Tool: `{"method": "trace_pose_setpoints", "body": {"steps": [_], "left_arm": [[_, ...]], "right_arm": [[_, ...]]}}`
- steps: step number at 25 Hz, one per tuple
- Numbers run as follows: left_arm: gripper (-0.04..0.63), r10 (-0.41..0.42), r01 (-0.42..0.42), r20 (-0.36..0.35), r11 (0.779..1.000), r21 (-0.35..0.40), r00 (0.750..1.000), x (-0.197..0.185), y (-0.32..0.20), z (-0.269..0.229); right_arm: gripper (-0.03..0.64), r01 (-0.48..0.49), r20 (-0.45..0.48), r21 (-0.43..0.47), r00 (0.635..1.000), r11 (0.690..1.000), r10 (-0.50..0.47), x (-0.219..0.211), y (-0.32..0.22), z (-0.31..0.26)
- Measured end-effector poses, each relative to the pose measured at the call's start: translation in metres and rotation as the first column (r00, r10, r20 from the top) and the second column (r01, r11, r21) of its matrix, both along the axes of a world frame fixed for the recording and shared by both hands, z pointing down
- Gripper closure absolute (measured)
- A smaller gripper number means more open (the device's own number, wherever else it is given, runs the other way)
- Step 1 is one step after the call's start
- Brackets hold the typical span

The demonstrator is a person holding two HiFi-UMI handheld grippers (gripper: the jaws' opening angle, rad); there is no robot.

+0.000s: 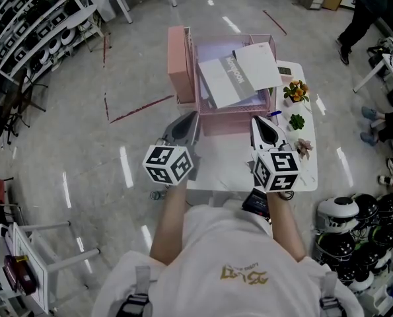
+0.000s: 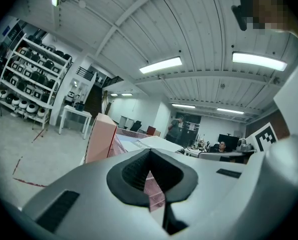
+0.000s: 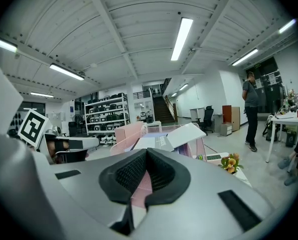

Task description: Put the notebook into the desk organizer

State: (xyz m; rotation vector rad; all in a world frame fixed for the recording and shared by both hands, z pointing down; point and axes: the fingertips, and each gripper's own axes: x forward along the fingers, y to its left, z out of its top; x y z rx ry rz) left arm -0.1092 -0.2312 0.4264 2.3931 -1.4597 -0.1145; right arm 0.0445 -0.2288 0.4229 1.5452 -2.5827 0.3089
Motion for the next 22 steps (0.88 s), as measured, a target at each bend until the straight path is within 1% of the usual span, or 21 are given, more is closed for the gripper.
{"method": "trace_pose_setpoints", "body": {"steps": [11, 22], "left_arm": [[0.578, 0.018, -0.018, -0.003, 1.0, -0.011, 1.0, 0.003, -0.006, 0.005], [0.578, 0.035, -0.035, -0.008, 0.999, -0.01, 0.999, 0.007, -0.012, 0.005]], "right_arm": [[0.606, -0.008, -0.001, -0.006, 1.0, 1.0, 0.008, 0.003, -0.004, 0.002], [0.605, -0.004, -0.027, 0.006, 1.0, 1.0, 0.004, 0.002, -0.007, 0.0]]}}
